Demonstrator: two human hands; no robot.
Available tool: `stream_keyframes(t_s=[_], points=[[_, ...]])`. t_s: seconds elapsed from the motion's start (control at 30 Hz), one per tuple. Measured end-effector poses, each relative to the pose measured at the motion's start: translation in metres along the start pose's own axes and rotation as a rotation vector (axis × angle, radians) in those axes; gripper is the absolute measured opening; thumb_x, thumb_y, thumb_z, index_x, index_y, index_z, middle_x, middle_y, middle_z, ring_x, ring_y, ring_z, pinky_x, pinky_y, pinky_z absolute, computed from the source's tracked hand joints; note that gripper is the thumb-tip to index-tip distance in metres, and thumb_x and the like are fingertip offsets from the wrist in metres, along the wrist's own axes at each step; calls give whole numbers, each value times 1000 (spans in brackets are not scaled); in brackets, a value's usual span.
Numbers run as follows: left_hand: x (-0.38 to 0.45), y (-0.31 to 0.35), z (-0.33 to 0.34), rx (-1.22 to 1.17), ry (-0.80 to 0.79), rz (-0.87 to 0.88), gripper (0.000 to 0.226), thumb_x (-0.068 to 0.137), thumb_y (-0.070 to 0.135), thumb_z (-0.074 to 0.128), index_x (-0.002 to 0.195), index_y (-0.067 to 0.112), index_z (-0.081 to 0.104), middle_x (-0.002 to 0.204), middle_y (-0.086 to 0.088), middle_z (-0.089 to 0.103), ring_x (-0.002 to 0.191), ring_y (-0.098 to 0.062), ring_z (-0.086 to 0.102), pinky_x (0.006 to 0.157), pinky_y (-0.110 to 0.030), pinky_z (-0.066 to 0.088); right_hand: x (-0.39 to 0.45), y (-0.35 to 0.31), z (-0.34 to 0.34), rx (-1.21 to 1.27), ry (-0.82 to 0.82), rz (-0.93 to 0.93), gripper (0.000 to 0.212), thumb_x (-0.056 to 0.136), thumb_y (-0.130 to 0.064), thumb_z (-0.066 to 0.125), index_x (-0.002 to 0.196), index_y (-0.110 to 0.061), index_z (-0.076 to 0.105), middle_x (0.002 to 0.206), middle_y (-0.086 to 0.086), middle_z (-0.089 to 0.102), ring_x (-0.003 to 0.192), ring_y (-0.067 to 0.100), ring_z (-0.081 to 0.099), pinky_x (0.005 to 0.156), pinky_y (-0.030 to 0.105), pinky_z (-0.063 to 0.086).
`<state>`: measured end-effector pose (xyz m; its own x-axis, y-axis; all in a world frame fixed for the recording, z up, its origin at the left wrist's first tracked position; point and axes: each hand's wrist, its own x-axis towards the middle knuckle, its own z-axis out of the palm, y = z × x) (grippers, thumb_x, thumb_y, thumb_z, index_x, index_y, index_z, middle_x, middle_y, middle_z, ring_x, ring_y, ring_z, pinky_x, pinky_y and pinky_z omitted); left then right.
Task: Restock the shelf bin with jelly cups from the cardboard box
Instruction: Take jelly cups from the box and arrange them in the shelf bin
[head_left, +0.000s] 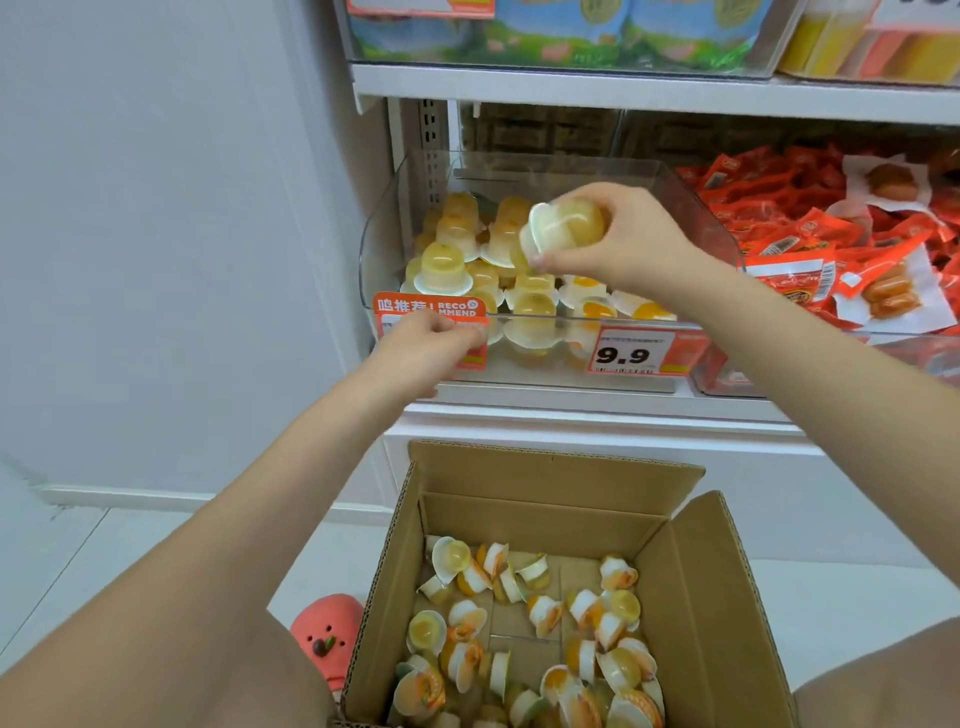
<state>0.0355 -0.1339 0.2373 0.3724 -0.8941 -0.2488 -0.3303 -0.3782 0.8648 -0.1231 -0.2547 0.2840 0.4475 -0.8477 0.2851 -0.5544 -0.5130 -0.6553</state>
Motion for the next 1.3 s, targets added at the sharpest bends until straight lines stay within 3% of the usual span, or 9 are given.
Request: stream_keyframes(t_s=[0.17,0.3,0.47,0.7,0.87,1.0,1.13,1.2,1.3], points=[[13,-11,-16,104,51,55,12,89,21,56,88,11,64,83,-3,56,82,-18,52,60,-23,40,54,-4,26,-419,-256,-98,80,66,-43,82,133,-12,52,128,5,55,115,23,52,78,26,40],[19,-14,-15,133,61,79,15,89,18,54,81,10,64,75,-2,53,73,-17,48,56,-22,38,67,-8,35,-501,-390,-71,83,66,-41,84,135,-11,47,121,4,54,99,19,50,73,29,43],[24,-14,-16,144,84,76,23,91,19,53,92,2,69,78,0,53,72,-16,46,61,-23,39,69,-2,47,-533,-450,-105,79,65,-33,86,131,-20,45,134,3,47,114,23,50,79,32,49],[24,-17,-15,130,69,86,17,92,18,53,84,14,67,89,2,56,89,-18,51,73,-25,39,65,11,52,-470,-402,-76,76,67,-30,85,131,-19,44,132,4,51,119,25,48,86,30,40],[23,-17,-13,128,98,102,17,91,19,54,79,15,67,87,3,57,92,-19,53,75,-26,42,55,10,47,-347,-312,-85,91,63,-26,88,138,-21,37,133,6,51,121,25,49,90,31,42],[18,-19,-13,150,149,150,18,89,15,52,88,9,69,81,2,59,87,-21,57,71,-28,46,21,13,35,-121,23,-105,58,72,-24,82,121,-19,51,103,0,61,88,17,61,76,24,50],[11,-27,-1,230,93,197,20,86,9,51,89,3,70,82,-8,65,82,-22,61,69,-25,49,-55,36,30,27,411,-254,20,85,-10,63,103,-10,54,82,4,57,71,14,52,64,25,43],[8,-34,15,293,42,211,17,85,9,54,88,7,70,81,-5,66,80,-20,61,68,-26,50,-91,61,40,2,388,-217,18,87,-7,61,102,-11,52,77,1,51,66,14,46,61,29,41],[4,-62,48,430,-71,240,14,84,5,55,84,14,65,76,6,60,86,-19,62,77,-33,54,-131,108,67,-201,85,-103,15,89,-12,60,101,-15,52,80,-11,48,69,7,47,60,36,45]])
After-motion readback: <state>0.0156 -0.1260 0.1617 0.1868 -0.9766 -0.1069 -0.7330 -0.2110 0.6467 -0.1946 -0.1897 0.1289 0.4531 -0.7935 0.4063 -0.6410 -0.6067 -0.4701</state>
